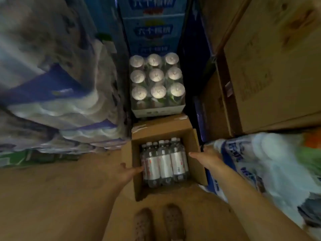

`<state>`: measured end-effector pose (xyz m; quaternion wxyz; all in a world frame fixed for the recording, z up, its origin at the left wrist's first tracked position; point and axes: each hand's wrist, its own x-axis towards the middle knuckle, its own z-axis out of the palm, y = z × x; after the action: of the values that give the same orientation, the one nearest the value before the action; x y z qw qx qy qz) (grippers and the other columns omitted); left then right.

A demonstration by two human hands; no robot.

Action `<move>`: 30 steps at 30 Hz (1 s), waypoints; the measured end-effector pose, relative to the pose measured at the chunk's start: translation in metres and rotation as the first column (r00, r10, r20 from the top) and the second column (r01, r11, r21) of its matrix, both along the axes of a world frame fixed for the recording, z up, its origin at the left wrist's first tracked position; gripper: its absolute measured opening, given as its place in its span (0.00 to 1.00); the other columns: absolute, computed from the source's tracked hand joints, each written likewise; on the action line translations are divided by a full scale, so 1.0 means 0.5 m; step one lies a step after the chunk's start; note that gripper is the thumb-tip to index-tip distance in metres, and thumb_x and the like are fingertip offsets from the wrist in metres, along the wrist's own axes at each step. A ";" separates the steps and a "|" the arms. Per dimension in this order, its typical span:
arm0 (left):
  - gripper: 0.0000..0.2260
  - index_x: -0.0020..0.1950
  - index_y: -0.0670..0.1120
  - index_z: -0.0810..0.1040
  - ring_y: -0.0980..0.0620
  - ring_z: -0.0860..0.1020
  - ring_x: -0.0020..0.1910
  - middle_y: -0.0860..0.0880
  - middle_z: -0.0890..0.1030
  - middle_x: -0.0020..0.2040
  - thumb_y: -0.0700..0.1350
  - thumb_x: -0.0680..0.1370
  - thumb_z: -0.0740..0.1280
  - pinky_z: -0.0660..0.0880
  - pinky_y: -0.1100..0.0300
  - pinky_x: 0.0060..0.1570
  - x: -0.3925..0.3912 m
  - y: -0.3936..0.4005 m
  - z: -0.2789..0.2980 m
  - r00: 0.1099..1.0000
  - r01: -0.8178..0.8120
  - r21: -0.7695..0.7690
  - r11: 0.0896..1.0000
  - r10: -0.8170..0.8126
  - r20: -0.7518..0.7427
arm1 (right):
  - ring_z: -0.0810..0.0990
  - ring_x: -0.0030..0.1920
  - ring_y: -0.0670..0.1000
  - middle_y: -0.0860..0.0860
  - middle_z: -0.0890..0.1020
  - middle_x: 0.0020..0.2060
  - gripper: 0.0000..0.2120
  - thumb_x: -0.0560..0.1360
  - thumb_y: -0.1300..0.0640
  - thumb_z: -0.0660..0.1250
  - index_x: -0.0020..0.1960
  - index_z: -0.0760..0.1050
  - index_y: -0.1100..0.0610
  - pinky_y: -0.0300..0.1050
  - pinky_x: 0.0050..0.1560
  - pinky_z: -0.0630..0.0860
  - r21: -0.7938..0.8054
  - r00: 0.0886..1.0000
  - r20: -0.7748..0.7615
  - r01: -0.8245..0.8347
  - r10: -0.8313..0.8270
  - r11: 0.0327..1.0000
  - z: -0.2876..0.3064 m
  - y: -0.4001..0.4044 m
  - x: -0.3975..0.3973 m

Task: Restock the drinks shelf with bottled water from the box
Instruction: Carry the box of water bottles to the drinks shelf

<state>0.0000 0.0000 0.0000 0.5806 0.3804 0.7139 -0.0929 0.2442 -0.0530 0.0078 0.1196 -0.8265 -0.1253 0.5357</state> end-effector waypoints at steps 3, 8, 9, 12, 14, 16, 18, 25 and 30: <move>0.26 0.69 0.38 0.68 0.41 0.71 0.65 0.41 0.71 0.67 0.44 0.75 0.71 0.67 0.53 0.62 0.021 0.005 -0.049 0.998 -0.038 0.008 0.999 0.038 0.052 | 0.68 0.69 0.58 0.57 0.67 0.72 0.36 0.75 0.52 0.70 0.75 0.58 0.62 0.47 0.62 0.69 -0.001 0.997 0.002 0.074 -0.074 0.997 -0.075 0.003 0.012; 0.18 0.62 0.39 0.73 0.40 0.75 0.60 0.41 0.77 0.59 0.38 0.73 0.70 0.71 0.49 0.58 0.036 0.009 -0.137 0.988 -0.133 -0.019 0.991 0.134 0.074 | 0.78 0.54 0.55 0.56 0.79 0.58 0.20 0.73 0.55 0.72 0.62 0.74 0.61 0.45 0.48 0.73 -0.031 0.986 -0.066 0.149 -0.150 0.988 -0.167 0.011 0.019; 0.16 0.60 0.38 0.74 0.40 0.76 0.59 0.41 0.78 0.57 0.38 0.74 0.70 0.72 0.49 0.56 0.039 0.014 -0.149 0.988 -0.146 -0.018 0.989 0.146 0.056 | 0.77 0.59 0.56 0.55 0.78 0.59 0.24 0.72 0.55 0.73 0.65 0.72 0.62 0.46 0.52 0.74 -0.036 0.983 -0.079 0.165 -0.167 0.986 -0.185 0.013 0.023; 0.05 0.48 0.40 0.76 0.42 0.77 0.49 0.38 0.77 0.53 0.39 0.75 0.69 0.72 0.51 0.50 0.032 0.022 -0.214 0.982 -0.187 0.041 0.981 0.188 -0.015 | 0.77 0.59 0.57 0.56 0.78 0.60 0.22 0.72 0.59 0.72 0.64 0.72 0.61 0.48 0.55 0.73 0.009 0.969 -0.083 0.235 -0.234 0.972 -0.235 0.020 0.023; 0.07 0.49 0.39 0.77 0.41 0.78 0.50 0.37 0.79 0.53 0.43 0.77 0.67 0.75 0.52 0.52 0.021 0.025 -0.252 0.982 -0.018 0.121 0.992 0.041 -0.185 | 0.78 0.47 0.56 0.57 0.81 0.53 0.09 0.73 0.60 0.71 0.53 0.76 0.58 0.47 0.49 0.74 0.054 0.974 0.035 0.221 -0.223 0.974 -0.258 0.016 0.012; 0.11 0.51 0.37 0.78 0.40 0.79 0.52 0.38 0.81 0.52 0.45 0.77 0.65 0.76 0.54 0.51 0.011 0.023 -0.264 0.934 0.194 0.164 0.967 -0.131 -0.332 | 0.78 0.42 0.55 0.57 0.82 0.48 0.03 0.75 0.59 0.67 0.49 0.77 0.58 0.44 0.43 0.73 0.034 0.961 0.272 0.049 -0.057 0.998 -0.265 0.005 -0.004; 0.08 0.47 0.40 0.78 0.42 0.80 0.52 0.41 0.81 0.48 0.44 0.77 0.64 0.74 0.59 0.44 0.006 0.025 -0.254 0.901 0.321 0.173 0.931 -0.244 -0.358 | 0.80 0.47 0.58 0.59 0.82 0.49 0.04 0.77 0.63 0.63 0.50 0.76 0.61 0.43 0.41 0.72 0.003 0.883 0.459 -0.114 0.100 0.993 -0.261 -0.003 -0.015; 0.03 0.42 0.44 0.74 0.45 0.79 0.49 0.43 0.81 0.47 0.42 0.73 0.66 0.75 0.58 0.43 -0.050 -0.025 -0.211 0.871 0.405 0.167 0.899 -0.324 -0.368 | 0.81 0.44 0.59 0.60 0.82 0.45 0.09 0.75 0.65 0.63 0.37 0.72 0.60 0.47 0.41 0.80 -0.092 0.764 0.535 -0.372 0.361 0.924 -0.214 -0.046 -0.031; 0.09 0.49 0.40 0.80 0.45 0.80 0.51 0.43 0.82 0.49 0.43 0.72 0.66 0.77 0.58 0.46 -0.132 -0.075 -0.156 0.856 0.407 0.152 0.901 -0.317 -0.408 | 0.81 0.45 0.57 0.57 0.81 0.43 0.07 0.75 0.62 0.65 0.39 0.73 0.56 0.43 0.39 0.77 -0.104 0.744 0.496 -0.461 0.448 0.881 -0.141 -0.089 -0.074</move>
<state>-0.0661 -0.0377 -0.0778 0.3570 0.5491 0.7319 -0.1876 0.2072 -0.0976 -0.0629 -0.0410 -0.8802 -0.3560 0.3112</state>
